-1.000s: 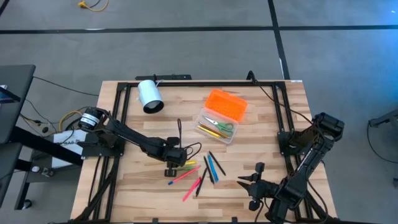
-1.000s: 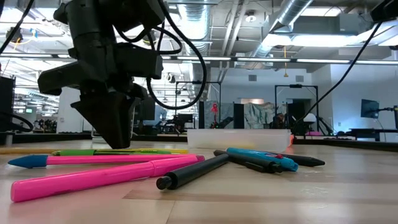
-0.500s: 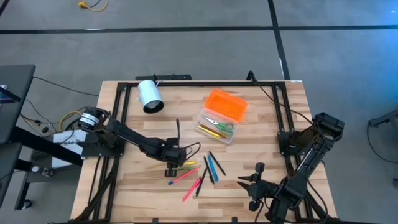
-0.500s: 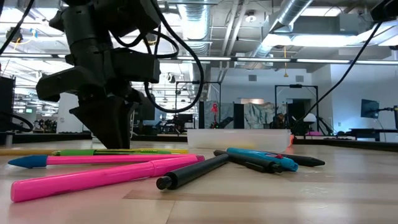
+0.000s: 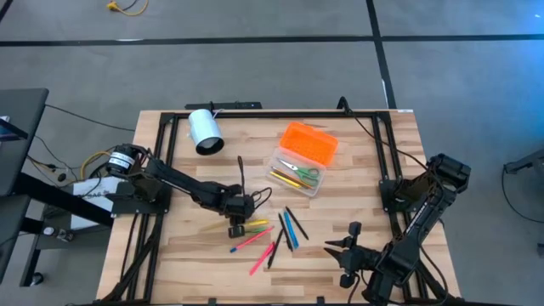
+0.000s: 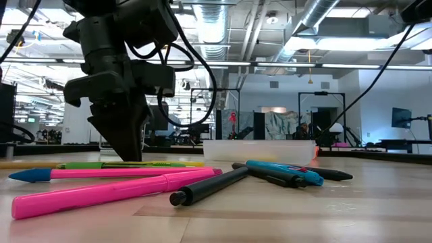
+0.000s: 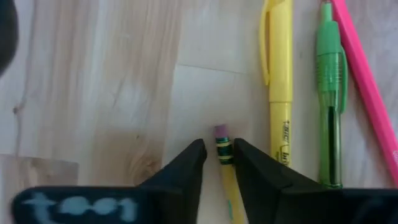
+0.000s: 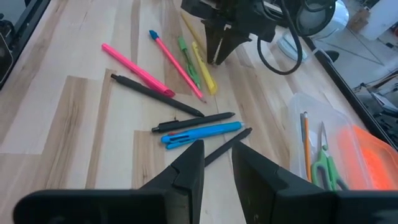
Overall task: Pick & place school supplies into a supply box
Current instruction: Put the yellow pencil into the supply box
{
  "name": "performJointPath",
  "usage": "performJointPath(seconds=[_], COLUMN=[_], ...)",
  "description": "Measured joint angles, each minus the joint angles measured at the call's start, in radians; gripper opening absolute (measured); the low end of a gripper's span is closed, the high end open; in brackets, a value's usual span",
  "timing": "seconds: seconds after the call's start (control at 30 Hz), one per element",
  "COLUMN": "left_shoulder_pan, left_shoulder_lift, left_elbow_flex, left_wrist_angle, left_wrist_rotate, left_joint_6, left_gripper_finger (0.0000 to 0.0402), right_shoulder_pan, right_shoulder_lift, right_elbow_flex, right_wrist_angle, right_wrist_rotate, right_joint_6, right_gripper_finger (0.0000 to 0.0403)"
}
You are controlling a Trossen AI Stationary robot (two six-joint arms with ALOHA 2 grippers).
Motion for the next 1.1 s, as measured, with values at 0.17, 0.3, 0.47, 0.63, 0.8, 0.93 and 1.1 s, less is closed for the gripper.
performJointPath(seconds=[0.17, 0.3, 0.47, 0.63, 0.8, 0.93, 1.1], left_shoulder_pan=[0.001, -0.007, -0.04, -0.086, -0.105, -0.127, -0.138], left_shoulder_lift=[0.001, 0.002, 0.004, 0.009, 0.01, 0.009, 0.008], left_elbow_flex=[-0.001, -0.001, -0.003, -0.004, -0.006, -0.005, -0.004], left_wrist_angle=[-0.006, -0.023, -0.044, -0.046, -0.051, -0.042, -0.038], left_wrist_rotate=[-0.016, -0.085, -0.248, -0.373, -0.437, -0.515, -0.527], left_joint_6=[0.044, 0.062, 0.087, 0.107, 0.111, 0.11, 0.11], left_gripper_finger=[0.0014, 0.001, 0.0003, 0.0002, 0.0, 0.0004, 0.0003], right_shoulder_pan=[0.0, 0.0, 0.0, -0.002, -0.007, -0.012, -0.024], right_shoulder_lift=[0.0, 0.0, 0.0, 0.0, 0.0, 0.0, 0.0], right_elbow_flex=[0.0, 0.0, 0.0, 0.0, 0.0, 0.0, 0.0], right_wrist_angle=[-0.004, -0.004, -0.005, -0.006, -0.006, -0.006, -0.003], right_wrist_rotate=[0.0, 0.0, 0.0, 0.0, 0.0, 0.0, 0.0], right_joint_6=[-0.001, -0.002, -0.003, -0.003, -0.003, -0.003, -0.019], right_gripper_finger=[0.0077, 0.0077, 0.0077, 0.0077, 0.0077, 0.0077, 0.0077])
